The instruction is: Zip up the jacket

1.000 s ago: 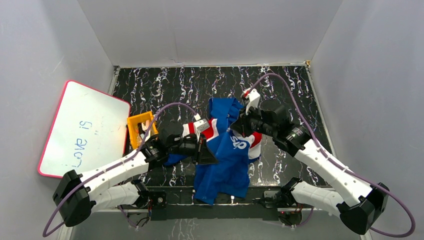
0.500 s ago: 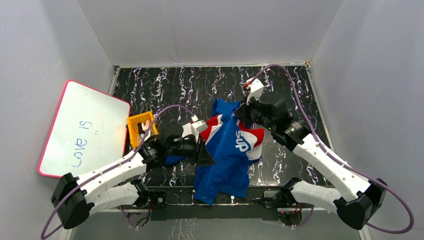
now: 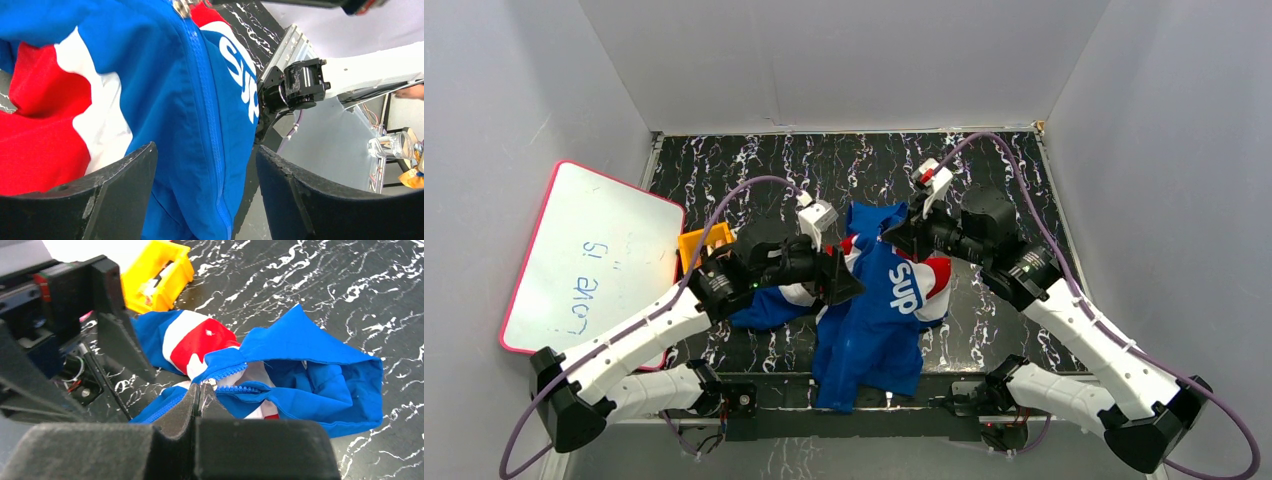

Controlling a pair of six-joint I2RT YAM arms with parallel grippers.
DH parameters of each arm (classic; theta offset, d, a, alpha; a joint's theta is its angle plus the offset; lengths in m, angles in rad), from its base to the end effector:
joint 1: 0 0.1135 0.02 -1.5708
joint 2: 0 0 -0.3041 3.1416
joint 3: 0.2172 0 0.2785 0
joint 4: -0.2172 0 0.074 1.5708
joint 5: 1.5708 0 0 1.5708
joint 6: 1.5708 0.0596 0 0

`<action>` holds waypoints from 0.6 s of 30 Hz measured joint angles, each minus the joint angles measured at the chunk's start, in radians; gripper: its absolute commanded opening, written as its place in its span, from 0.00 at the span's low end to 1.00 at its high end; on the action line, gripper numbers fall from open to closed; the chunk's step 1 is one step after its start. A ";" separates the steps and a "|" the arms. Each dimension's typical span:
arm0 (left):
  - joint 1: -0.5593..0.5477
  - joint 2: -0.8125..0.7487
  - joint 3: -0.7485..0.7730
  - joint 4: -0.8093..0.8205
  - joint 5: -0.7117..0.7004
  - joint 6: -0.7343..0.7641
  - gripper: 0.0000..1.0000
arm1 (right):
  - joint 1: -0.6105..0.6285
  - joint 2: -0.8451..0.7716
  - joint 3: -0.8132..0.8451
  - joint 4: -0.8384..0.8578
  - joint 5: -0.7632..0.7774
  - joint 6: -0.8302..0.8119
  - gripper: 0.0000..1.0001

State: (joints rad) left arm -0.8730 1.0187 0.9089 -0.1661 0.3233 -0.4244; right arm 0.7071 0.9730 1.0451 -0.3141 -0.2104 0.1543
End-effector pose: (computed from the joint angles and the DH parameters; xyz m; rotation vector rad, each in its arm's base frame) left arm 0.1545 -0.2137 0.3667 0.6834 1.8898 -1.1703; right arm 0.1776 0.1681 0.4126 -0.6608 1.7615 0.7930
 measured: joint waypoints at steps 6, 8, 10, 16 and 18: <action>0.000 0.095 0.023 0.029 0.043 -0.007 0.72 | 0.000 -0.039 -0.006 0.000 -0.068 0.004 0.00; 0.000 0.129 0.023 0.052 0.064 -0.021 0.69 | 0.000 -0.047 -0.011 -0.001 -0.084 0.006 0.00; 0.000 0.151 0.020 0.071 0.082 -0.034 0.62 | 0.000 -0.049 -0.013 -0.003 -0.092 0.006 0.00; 0.000 0.188 0.013 0.138 0.138 -0.071 0.21 | 0.000 -0.054 -0.024 -0.006 -0.103 0.007 0.00; 0.000 0.196 0.009 0.156 0.151 -0.080 0.06 | 0.000 -0.056 -0.027 -0.007 -0.101 0.006 0.00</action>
State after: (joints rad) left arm -0.8734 1.2144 0.9180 -0.0101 0.4744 -0.5041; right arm 0.7071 0.9169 1.0180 -0.3210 -0.3111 0.1608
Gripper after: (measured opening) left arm 0.245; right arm 0.018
